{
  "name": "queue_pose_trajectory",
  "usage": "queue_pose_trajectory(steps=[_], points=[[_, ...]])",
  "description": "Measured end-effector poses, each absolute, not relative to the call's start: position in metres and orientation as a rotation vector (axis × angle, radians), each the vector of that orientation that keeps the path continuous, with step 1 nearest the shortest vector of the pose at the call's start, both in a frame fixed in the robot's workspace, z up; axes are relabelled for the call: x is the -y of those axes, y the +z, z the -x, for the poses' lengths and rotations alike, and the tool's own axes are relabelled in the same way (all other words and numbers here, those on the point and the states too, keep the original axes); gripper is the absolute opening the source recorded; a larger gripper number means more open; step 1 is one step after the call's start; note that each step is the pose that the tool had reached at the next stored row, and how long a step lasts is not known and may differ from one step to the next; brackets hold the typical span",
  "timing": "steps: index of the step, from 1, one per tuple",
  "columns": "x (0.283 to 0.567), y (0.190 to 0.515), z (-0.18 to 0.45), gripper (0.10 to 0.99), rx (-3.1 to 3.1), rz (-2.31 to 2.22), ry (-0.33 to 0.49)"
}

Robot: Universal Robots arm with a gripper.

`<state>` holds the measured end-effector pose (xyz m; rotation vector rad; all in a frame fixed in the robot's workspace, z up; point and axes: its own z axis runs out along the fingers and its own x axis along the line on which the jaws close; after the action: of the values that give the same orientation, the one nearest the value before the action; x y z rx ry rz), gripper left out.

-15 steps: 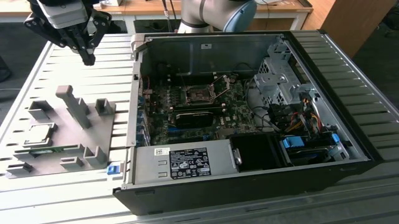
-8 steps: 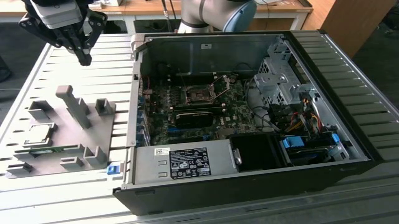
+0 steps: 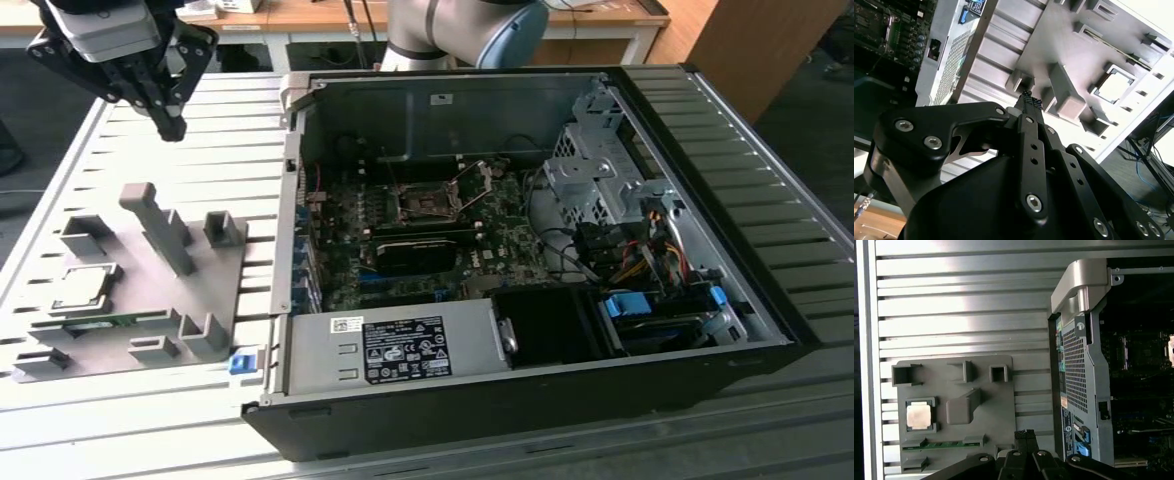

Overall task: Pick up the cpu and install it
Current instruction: 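Reach for the cpu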

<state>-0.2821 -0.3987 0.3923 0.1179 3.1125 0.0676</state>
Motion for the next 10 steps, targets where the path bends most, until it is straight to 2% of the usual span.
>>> queue_pose_trajectory(steps=[10], points=[[0.3987,0.3922,0.2930,0.106,-3.112,-0.118,0.068]])
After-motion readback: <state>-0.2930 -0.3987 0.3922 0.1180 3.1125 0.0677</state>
